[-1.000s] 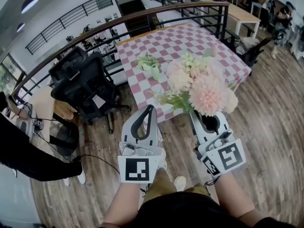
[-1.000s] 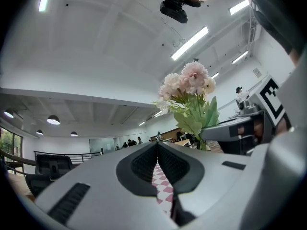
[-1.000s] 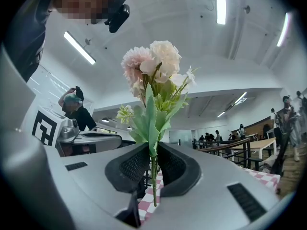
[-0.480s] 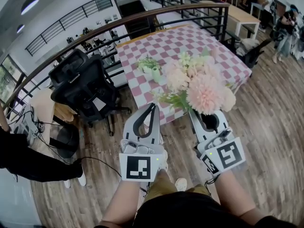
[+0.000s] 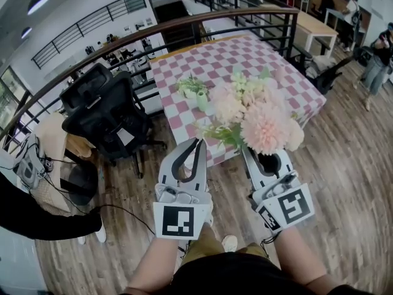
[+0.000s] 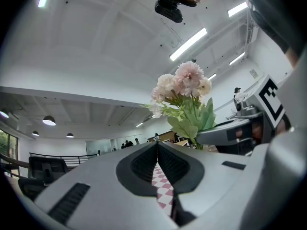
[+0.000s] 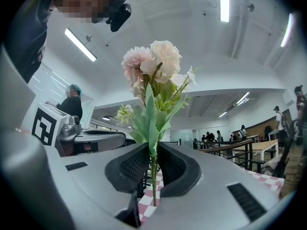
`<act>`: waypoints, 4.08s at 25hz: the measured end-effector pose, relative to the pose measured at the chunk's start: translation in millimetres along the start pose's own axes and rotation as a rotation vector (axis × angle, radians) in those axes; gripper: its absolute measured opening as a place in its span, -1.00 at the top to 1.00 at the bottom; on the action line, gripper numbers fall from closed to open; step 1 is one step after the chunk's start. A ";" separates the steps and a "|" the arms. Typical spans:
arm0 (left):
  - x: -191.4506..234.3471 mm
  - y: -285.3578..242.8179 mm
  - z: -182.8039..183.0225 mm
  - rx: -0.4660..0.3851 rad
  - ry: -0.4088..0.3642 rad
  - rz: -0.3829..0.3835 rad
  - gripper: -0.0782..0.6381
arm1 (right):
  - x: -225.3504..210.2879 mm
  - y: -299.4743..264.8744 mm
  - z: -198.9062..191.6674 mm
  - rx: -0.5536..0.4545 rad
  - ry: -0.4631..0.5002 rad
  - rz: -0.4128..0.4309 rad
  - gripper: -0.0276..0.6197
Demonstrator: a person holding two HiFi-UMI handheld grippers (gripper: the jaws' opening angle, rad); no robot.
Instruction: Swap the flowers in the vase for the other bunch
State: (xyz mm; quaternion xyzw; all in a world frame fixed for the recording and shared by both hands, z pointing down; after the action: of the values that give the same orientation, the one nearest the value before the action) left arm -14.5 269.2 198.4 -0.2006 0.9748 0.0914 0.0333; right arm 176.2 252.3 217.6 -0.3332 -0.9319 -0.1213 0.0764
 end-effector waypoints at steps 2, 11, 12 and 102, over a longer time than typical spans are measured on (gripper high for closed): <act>4.5 -1.4 -1.9 0.006 -0.014 -0.004 0.76 | 0.4 -5.0 -2.1 -0.001 -0.001 0.000 0.72; 26.6 -21.6 -7.0 0.010 -0.103 0.004 0.76 | -8.4 -32.5 -9.4 -0.002 0.003 0.005 0.72; 29.1 -24.9 -8.6 0.010 -0.097 0.010 0.76 | -9.8 -35.8 -10.9 0.001 0.002 0.005 0.72; 254.1 -278.0 -97.2 0.057 -0.009 -0.160 0.76 | -101.3 -343.9 -102.6 0.080 -0.036 -0.048 0.72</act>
State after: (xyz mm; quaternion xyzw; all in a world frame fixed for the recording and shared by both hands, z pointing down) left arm -139.9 -98.2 222.1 -0.2764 0.9578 0.0614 0.0505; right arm 40.2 -94.6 233.2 -0.3095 -0.9450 -0.0799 0.0697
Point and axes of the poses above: the fingertips, and each gripper's own axes: y backward along the fingers, x to its left, z out of its top, the point moved 10 cm from there along y, backward along the fingers, and after that the axes turned 10 degrees about y, right-handed, at the moved point
